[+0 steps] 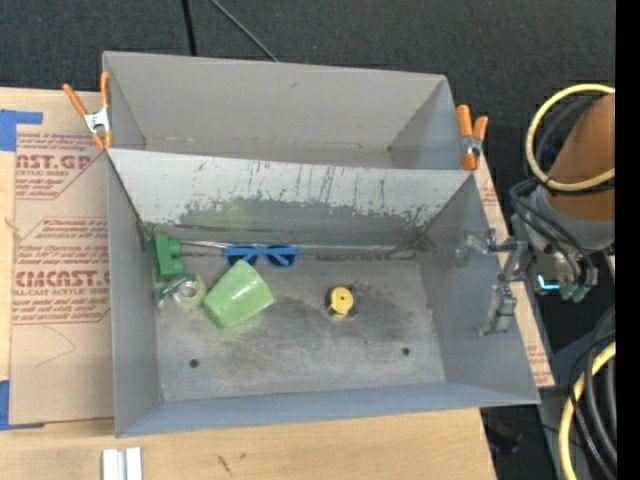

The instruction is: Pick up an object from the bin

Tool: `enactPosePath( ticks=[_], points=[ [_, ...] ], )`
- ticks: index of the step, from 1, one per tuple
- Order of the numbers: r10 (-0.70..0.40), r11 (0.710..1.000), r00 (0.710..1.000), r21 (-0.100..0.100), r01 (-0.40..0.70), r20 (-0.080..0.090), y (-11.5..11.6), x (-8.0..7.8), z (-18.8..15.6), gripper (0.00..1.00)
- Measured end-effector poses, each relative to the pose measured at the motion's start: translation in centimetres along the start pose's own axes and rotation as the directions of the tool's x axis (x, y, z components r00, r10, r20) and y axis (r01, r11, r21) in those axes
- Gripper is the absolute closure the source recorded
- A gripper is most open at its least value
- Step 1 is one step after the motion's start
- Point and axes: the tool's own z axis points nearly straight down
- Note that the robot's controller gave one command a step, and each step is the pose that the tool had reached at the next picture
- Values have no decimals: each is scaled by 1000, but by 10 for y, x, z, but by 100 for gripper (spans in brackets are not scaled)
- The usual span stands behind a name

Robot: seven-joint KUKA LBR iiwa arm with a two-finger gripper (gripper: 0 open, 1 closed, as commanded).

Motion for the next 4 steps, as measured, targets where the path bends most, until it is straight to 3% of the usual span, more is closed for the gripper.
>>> enactPosePath(
  ticks=[1, 2, 3, 4],
  points=[
    [-104, 995, 995, -1, 104, 2, 32, 18, 156, 0],
    [165, 986, 986, -1, -165, 12, 17, -71, 116, 0],
    [178, 984, 984, -3, -178, 3, 74, -51, 153, 0],
    [188, 982, 982, -4, -188, 5, 124, -41, 151, 0]
  ],
)
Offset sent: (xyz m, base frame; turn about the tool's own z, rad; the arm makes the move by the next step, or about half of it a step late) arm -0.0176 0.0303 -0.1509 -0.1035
